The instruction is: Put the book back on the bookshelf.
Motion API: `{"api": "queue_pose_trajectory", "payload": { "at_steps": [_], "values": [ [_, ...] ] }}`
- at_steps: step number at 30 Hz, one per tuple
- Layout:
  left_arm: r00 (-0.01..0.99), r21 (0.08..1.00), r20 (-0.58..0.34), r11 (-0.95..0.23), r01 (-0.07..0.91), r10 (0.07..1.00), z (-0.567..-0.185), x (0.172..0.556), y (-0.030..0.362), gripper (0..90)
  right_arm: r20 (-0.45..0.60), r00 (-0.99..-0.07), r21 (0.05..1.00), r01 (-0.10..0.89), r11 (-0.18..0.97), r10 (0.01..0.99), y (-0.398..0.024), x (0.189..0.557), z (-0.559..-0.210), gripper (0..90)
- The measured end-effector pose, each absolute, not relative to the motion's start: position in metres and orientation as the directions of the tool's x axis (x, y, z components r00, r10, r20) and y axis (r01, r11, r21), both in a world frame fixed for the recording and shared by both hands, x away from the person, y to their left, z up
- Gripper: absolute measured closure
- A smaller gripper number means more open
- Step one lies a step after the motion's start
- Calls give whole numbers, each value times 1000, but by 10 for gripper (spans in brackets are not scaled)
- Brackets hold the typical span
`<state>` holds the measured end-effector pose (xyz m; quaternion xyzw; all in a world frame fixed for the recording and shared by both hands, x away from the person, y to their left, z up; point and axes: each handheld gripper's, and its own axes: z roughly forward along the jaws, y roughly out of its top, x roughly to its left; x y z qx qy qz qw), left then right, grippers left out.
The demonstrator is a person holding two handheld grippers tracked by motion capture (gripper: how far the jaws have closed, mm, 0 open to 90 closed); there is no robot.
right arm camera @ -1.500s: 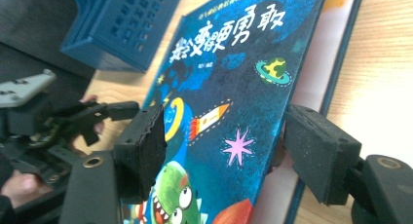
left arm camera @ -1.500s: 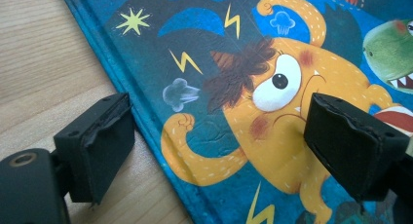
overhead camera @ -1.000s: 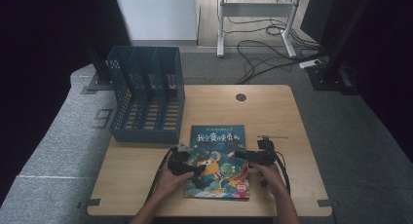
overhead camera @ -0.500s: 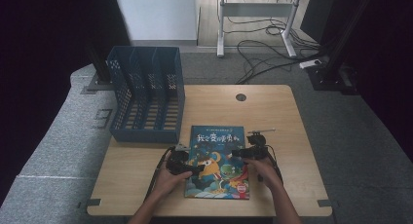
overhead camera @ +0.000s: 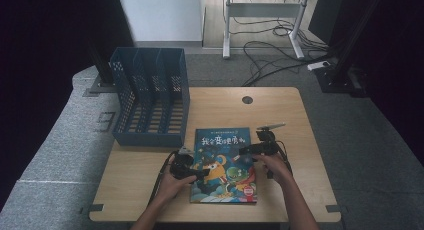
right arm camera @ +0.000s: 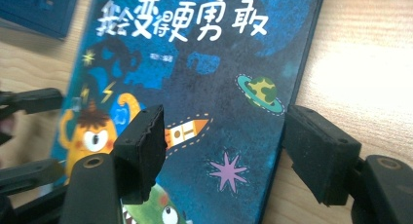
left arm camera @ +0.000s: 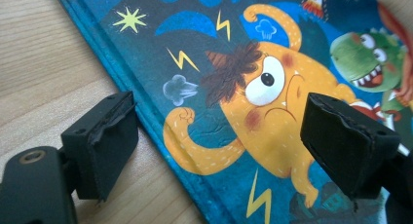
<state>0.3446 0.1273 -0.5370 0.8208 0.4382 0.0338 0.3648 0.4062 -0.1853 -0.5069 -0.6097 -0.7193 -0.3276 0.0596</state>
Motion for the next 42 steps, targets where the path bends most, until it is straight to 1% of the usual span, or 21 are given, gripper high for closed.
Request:
{"api": "queue_pose_trajectory", "payload": {
  "at_steps": [7,12,19,25,34,38,42],
  "values": [
    [614,632,-257,-350,691,747,-537,344,126,132,550,-282,434,901,20,786,-193,403,-487,320],
    [606,629,-303,-323,707,736,-537,346,131,125,594,-313,461,887,6,741,-197,402,-474,320],
    [602,630,-330,-305,714,727,-538,347,134,116,638,-335,482,876,-20,694,-199,402,-470,333],
    [596,627,-363,-285,725,716,-538,349,137,107,640,-369,509,861,-12,674,-199,400,-464,347],
    [591,625,-402,-262,735,699,-539,351,142,104,631,-448,567,824,18,634,-196,398,-458,371],
    [592,626,-397,-265,733,701,-539,350,142,102,612,-454,572,819,34,647,-194,398,-458,374],
    [593,626,-399,-264,734,699,-539,351,143,101,615,-453,570,821,33,645,-194,399,-458,379]
  ]
}}
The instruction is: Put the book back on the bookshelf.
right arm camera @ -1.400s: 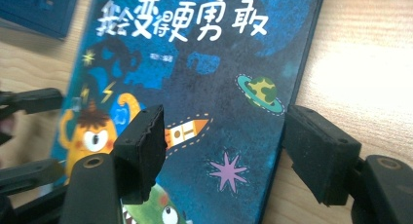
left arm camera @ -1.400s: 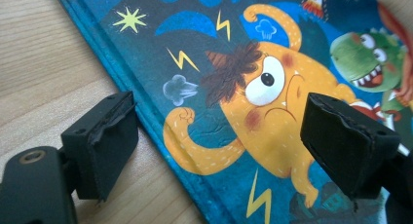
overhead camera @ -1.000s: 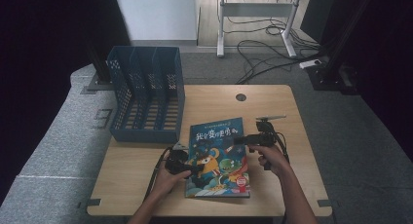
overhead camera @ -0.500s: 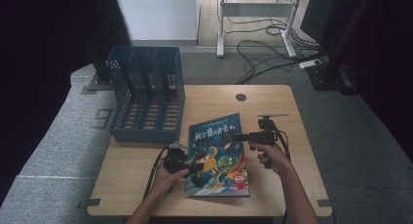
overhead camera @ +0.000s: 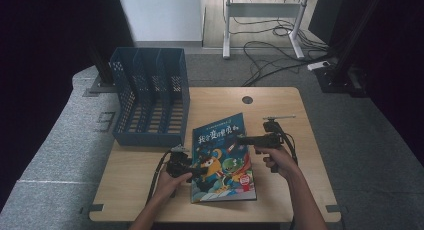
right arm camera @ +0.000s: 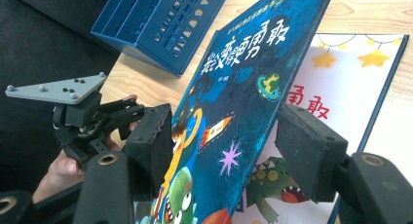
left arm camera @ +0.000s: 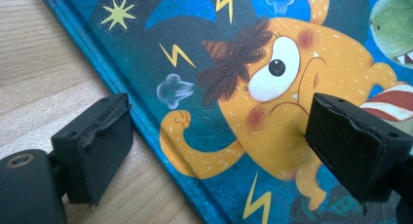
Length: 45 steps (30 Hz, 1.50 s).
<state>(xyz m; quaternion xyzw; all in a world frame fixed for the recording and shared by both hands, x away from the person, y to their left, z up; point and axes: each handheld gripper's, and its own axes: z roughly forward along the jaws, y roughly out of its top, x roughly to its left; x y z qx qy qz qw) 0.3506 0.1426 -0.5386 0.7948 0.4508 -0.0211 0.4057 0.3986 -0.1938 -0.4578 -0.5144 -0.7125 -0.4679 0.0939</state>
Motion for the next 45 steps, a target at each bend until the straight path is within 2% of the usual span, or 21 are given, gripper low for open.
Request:
{"api": "queue_pose_trajectory", "payload": {
  "at_steps": [4,5,7,10,16,22,45],
  "values": [
    [593,627,-399,-264,733,699,-539,351,143,99,639,-437,552,834,17,633,-195,399,-459,401],
    [593,628,-409,-258,734,693,-539,351,143,98,666,-438,524,851,40,604,-194,399,-463,438],
    [594,627,-408,-261,734,693,-539,351,144,98,678,-450,511,857,66,581,-188,399,-467,433],
    [591,625,-419,-254,738,689,-539,351,145,102,604,-467,545,833,93,646,-169,399,-468,459],
    [596,626,-412,-261,735,689,-539,351,145,103,540,-462,547,828,124,703,-166,403,-466,515],
    [594,626,-413,-259,736,690,-540,350,144,104,505,-461,567,815,122,730,-165,404,-465,527],
    [606,633,-385,-279,722,696,-540,349,143,115,524,-426,567,820,71,737,-170,429,-473,522]
  ]
}}
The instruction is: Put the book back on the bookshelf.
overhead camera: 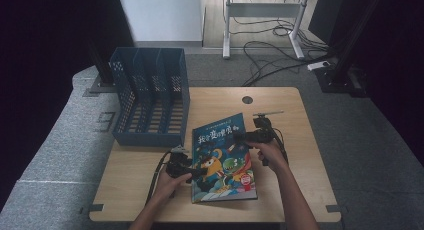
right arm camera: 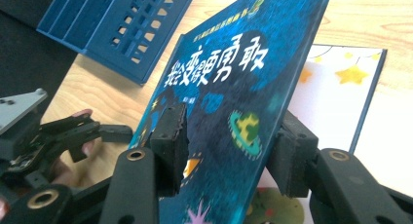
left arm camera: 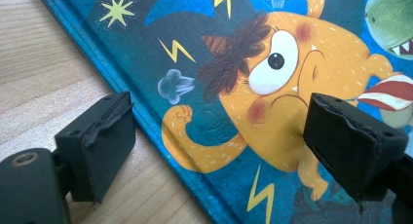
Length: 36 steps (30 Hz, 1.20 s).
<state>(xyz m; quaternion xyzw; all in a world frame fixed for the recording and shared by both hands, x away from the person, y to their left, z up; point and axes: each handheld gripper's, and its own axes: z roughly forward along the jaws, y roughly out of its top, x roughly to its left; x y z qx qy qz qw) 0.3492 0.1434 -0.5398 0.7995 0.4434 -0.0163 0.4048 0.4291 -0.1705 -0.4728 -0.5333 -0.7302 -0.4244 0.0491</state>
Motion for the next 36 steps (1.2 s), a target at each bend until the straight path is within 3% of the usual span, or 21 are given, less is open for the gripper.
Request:
{"api": "queue_pose_trajectory", "payload": {
  "at_steps": [17,21,36],
  "values": [
    [604,630,-390,-277,725,694,-540,349,144,116,498,-412,578,814,63,763,-164,443,-472,560],
    [602,629,-401,-270,729,691,-540,349,145,114,465,-420,586,806,85,779,-160,446,-467,610],
    [626,647,-359,-299,701,692,-534,340,140,121,502,-402,573,818,54,766,-160,448,-463,669]
  ]
}}
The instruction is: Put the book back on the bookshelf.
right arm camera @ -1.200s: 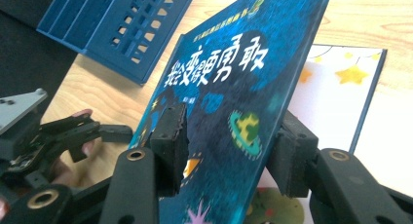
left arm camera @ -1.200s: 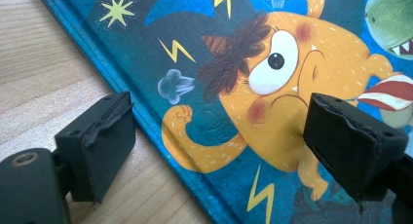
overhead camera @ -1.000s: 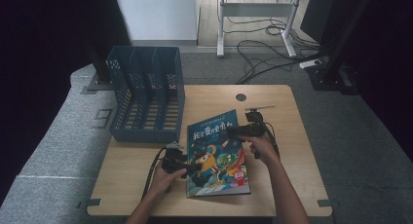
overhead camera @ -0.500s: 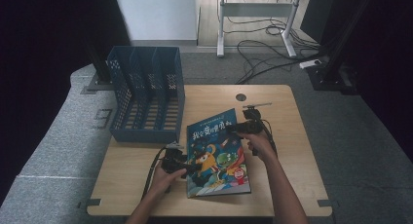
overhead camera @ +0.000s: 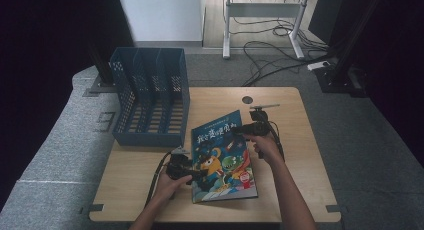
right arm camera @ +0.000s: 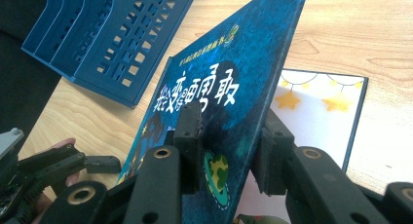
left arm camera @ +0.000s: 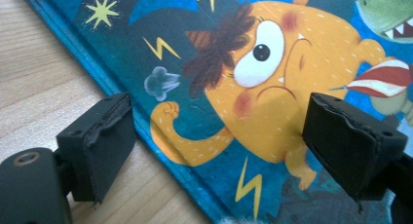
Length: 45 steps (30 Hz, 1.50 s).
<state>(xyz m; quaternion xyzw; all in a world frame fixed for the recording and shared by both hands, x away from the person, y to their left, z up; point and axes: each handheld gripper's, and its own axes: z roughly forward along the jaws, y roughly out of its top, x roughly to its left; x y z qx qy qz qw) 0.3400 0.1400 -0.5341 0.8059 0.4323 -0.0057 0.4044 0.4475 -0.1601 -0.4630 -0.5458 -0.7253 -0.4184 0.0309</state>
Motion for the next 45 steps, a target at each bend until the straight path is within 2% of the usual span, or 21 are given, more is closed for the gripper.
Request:
{"api": "queue_pose_trajectory", "payload": {
  "at_steps": [16,25,45],
  "values": [
    [665,656,-342,-338,675,664,-531,314,139,115,566,-382,556,831,4,731,-160,448,-456,741],
    [695,662,-303,-381,646,652,-524,301,133,105,592,-385,556,831,-12,708,-157,451,-449,779],
    [726,652,-319,-415,634,609,-528,292,120,84,611,-347,556,828,-73,711,-166,454,-449,798]
  ]
}}
